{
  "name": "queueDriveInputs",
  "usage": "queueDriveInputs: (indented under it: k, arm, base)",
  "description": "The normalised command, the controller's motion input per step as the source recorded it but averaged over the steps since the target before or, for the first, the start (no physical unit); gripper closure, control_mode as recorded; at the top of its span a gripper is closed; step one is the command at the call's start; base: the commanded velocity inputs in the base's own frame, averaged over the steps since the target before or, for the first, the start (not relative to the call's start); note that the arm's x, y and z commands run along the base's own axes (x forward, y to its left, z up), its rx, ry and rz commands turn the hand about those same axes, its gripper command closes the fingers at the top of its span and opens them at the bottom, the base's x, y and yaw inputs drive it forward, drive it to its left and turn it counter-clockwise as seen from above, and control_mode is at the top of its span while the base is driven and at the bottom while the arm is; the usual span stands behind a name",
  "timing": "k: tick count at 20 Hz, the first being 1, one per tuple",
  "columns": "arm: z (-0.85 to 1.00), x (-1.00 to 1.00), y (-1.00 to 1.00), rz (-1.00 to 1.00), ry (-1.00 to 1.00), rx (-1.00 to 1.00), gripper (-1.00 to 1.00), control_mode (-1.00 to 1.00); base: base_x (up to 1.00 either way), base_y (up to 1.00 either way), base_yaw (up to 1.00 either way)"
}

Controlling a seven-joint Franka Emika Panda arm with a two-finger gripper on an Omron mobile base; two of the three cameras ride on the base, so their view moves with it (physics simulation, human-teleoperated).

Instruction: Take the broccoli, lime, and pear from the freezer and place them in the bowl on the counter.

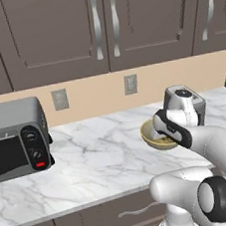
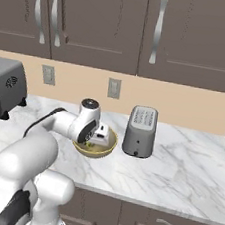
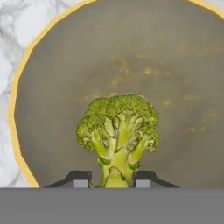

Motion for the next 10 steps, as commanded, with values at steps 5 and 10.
queueDriveInputs:
  k: [5, 10]
  arm:
    - [-0.32, 0.02, 0.00, 0.00, 0.00, 0.00, 1.00, -1.00]
    - [-0.09, 0.04, 0.00, 0.00, 0.00, 0.00, -1.00, -1.00]
  base:
    - [0.00, 0.00, 0.00]
    - [0.00, 0.00, 0.00]
